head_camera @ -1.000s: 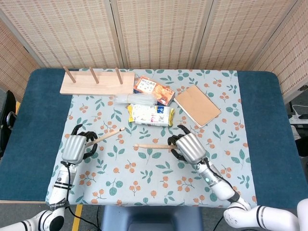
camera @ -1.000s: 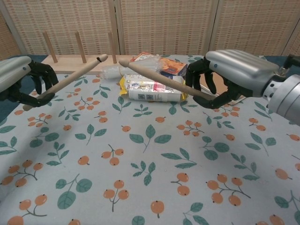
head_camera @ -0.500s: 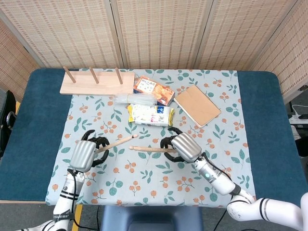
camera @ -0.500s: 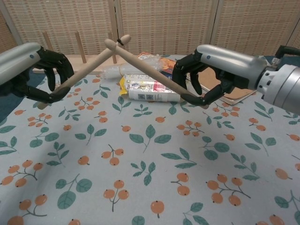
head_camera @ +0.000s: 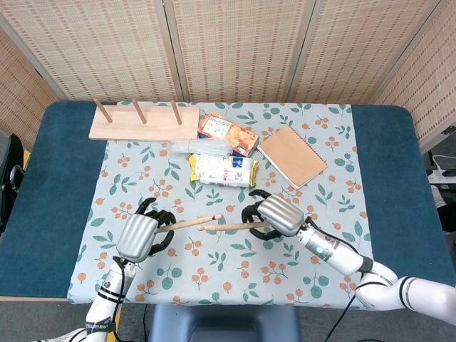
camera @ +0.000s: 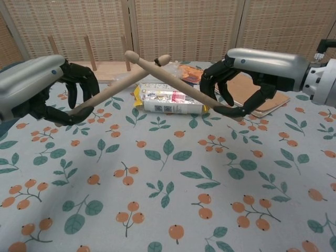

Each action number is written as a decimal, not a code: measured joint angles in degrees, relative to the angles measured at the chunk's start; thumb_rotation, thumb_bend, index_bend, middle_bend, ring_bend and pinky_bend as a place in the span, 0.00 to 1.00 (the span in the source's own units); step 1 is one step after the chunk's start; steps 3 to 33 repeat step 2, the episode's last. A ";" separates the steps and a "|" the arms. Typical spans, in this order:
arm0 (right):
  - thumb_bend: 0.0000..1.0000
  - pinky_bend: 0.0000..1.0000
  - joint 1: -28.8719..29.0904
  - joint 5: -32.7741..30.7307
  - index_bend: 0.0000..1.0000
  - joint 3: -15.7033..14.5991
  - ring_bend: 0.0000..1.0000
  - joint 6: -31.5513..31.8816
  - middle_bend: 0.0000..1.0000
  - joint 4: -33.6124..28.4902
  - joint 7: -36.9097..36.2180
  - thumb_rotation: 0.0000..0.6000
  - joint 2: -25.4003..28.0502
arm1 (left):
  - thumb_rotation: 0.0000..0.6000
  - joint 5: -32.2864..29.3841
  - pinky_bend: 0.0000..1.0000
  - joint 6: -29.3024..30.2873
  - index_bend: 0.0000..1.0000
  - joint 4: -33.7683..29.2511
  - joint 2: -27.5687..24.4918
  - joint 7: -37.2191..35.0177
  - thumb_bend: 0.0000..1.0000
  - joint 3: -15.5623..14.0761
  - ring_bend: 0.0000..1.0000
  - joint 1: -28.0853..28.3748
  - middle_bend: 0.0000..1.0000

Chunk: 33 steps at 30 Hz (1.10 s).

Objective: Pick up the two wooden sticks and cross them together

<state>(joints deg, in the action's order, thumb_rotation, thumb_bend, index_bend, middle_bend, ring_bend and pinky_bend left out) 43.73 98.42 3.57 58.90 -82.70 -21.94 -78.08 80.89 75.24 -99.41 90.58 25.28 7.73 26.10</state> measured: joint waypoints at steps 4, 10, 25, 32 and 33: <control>0.48 0.18 0.01 -0.27 0.93 -0.09 0.59 0.20 0.89 0.12 0.28 1.00 -0.10 | 1.00 -0.36 0.20 -0.02 0.84 0.65 0.13 -0.48 0.59 0.29 0.56 0.08 0.85; 0.48 0.18 0.01 -0.27 0.93 -0.09 0.59 0.20 0.89 0.12 0.28 1.00 -0.10 | 1.00 -0.36 0.20 -0.02 0.84 0.65 0.13 -0.48 0.59 0.29 0.56 0.08 0.85; 0.48 0.18 0.01 -0.27 0.93 -0.09 0.59 0.20 0.89 0.12 0.28 1.00 -0.10 | 1.00 -0.36 0.20 -0.02 0.84 0.65 0.13 -0.48 0.59 0.29 0.56 0.08 0.85; 0.48 0.18 0.01 -0.27 0.93 -0.09 0.59 0.20 0.89 0.12 0.28 1.00 -0.10 | 1.00 -0.36 0.20 -0.02 0.84 0.65 0.13 -0.48 0.59 0.29 0.56 0.08 0.85; 0.48 0.18 0.01 -0.27 0.93 -0.09 0.59 0.20 0.89 0.12 0.28 1.00 -0.10 | 1.00 -0.36 0.20 -0.02 0.84 0.65 0.13 -0.48 0.59 0.29 0.56 0.08 0.85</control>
